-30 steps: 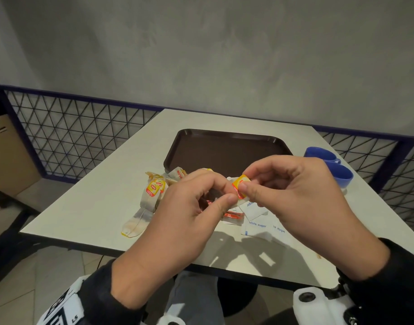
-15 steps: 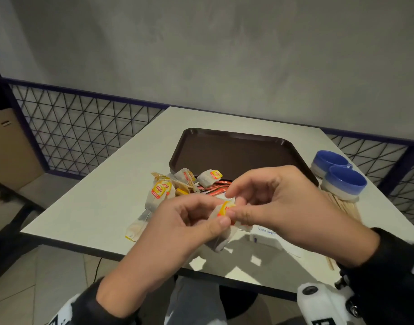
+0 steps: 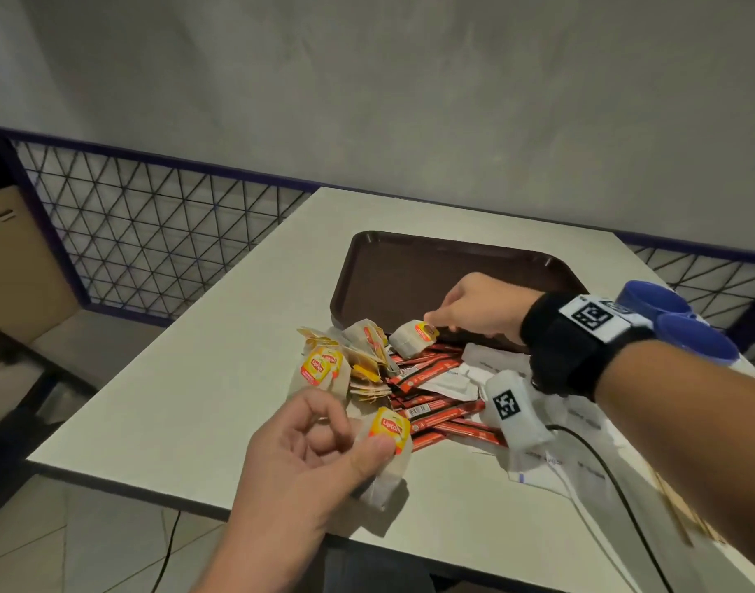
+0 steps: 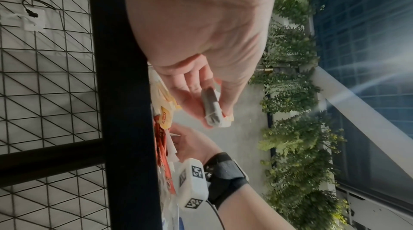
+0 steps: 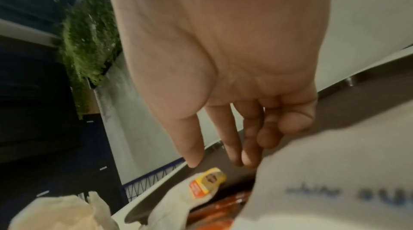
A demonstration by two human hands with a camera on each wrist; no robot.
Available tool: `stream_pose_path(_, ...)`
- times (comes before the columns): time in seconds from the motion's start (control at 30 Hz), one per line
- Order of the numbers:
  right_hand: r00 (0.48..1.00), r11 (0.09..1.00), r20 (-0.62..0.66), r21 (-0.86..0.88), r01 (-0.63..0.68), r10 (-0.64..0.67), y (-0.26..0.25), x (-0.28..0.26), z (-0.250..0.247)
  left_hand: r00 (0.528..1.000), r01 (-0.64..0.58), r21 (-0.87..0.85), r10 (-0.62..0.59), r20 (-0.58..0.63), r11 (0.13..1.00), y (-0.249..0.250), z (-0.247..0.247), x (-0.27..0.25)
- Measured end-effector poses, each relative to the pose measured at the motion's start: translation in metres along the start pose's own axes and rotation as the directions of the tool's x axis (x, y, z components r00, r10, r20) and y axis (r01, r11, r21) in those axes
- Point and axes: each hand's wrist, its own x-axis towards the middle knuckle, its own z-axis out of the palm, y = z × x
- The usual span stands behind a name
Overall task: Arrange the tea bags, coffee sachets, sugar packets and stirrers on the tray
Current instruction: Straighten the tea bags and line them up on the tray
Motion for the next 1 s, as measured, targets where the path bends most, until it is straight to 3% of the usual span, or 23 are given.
stream_pose_path(0.1,0.998,0.999,0.047,0.008,-0.044,0.044,-0.002,0.009,0.008,1.000,0.011,0.000,-0.011,-0.015,1.000,0.000,0.003,0.000)
stream_pose_path(0.27,0.998,0.991,0.060,0.130,-0.013,0.005,-0.002,0.005,0.007,0.999,0.004,0.010,-0.003,-0.043,1.000,-0.004,0.002,0.003)
stream_pose_path(0.43,0.987,0.965,-0.040,0.209,0.160,-0.155,-0.004,-0.015,-0.004,0.997,-0.038,0.049,0.041,-0.070,0.998,-0.007,0.002,0.002)
stream_pose_path(0.6,0.912,0.919,-0.141,0.030,0.393,-0.386,-0.022,-0.065,-0.026,0.993,-0.071,0.071,0.078,-0.089,0.995,-0.008,0.004,0.000)
stream_pose_path(0.73,0.862,0.860,-0.033,0.061,0.507,-0.506,-0.038,-0.116,-0.038,0.989,-0.102,0.122,0.114,-0.091,0.987,-0.011,0.001,-0.002)
stream_pose_path(0.9,0.812,0.841,0.219,0.175,0.512,-0.540,-0.047,-0.147,-0.019,0.984,-0.129,0.145,0.145,-0.105,0.981,-0.016,-0.001,0.000)
stream_pose_path(1.0,0.823,0.840,0.176,0.050,0.540,-0.540,-0.047,-0.142,0.005,0.989,-0.119,0.107,0.128,-0.077,0.987,-0.015,-0.003,-0.003)
